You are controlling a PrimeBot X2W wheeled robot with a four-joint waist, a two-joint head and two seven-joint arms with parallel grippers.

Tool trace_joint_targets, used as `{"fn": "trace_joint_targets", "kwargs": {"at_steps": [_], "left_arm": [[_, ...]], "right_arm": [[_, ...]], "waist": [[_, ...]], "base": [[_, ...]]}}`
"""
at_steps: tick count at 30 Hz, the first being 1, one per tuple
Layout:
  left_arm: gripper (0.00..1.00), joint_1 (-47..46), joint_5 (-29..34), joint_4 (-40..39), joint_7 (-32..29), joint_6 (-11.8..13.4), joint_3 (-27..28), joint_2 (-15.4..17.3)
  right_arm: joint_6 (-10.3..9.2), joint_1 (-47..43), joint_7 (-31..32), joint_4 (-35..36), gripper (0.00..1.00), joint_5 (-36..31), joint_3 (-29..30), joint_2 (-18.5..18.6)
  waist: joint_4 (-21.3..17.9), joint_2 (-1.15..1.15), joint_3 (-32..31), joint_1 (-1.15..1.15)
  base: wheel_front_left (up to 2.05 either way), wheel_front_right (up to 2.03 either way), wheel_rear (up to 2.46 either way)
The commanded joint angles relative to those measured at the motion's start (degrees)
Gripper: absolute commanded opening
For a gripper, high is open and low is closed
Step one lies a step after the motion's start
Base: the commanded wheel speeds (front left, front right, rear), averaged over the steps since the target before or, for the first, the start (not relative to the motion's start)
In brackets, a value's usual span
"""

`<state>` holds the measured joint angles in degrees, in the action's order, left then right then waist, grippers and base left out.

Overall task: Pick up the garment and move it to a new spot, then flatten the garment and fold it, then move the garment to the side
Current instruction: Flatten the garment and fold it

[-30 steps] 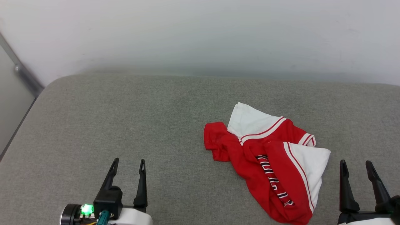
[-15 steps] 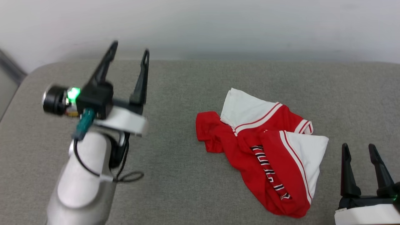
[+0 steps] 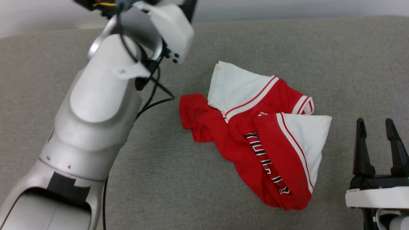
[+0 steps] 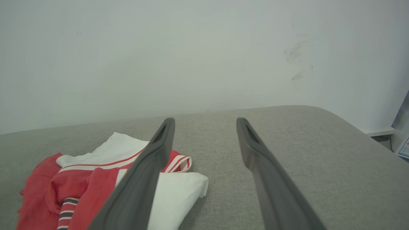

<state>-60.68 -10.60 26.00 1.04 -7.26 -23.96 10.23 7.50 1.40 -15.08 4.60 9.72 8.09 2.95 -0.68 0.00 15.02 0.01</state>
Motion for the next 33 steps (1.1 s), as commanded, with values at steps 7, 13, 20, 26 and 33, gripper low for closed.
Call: {"fn": "trace_joint_targets", "kwargs": {"at_steps": [7,13,20,26,33], "left_arm": [[1.00,-11.98,-20.00,6.46,-21.67,-0.12,-17.47,2.15],[1.00,-19.21,-34.28,6.75,-39.62,-0.12,-30.13,6.01],[1.00,-22.03,-44.62,8.04,-50.82,-0.13,-37.59,9.85],[1.00,-19.71,-47.30,9.25,-54.12,-0.13,-44.24,11.92],[0.00,-18.23,-49.09,7.97,-52.57,-0.23,-48.75,12.22]], "right_arm": [[-0.02,4.70,-0.14,0.95,1.00,0.83,-0.44,-0.14],[-0.02,7.57,-0.14,1.41,1.00,1.39,-1.01,-0.14],[-0.02,9.36,-0.14,1.42,1.00,2.49,-1.52,-0.14],[-0.02,9.98,-0.14,1.49,1.00,2.97,-1.42,-0.14],[-0.02,10.39,-0.14,1.23,1.00,2.73,-1.06,-0.14]], "waist": [[-4.16,0.00,8.62,-0.01],[-6.27,0.00,12.94,-0.01],[-8.56,0.00,16.10,-0.01],[-9.29,0.00,17.62,-0.01],[-8.71,0.00,17.57,-0.01]], "base": [[0.00,0.00,0.00],[0.00,0.00,0.00],[0.00,0.00,0.00],[0.00,0.00,0.00],[0.00,0.00,0.00]]}}
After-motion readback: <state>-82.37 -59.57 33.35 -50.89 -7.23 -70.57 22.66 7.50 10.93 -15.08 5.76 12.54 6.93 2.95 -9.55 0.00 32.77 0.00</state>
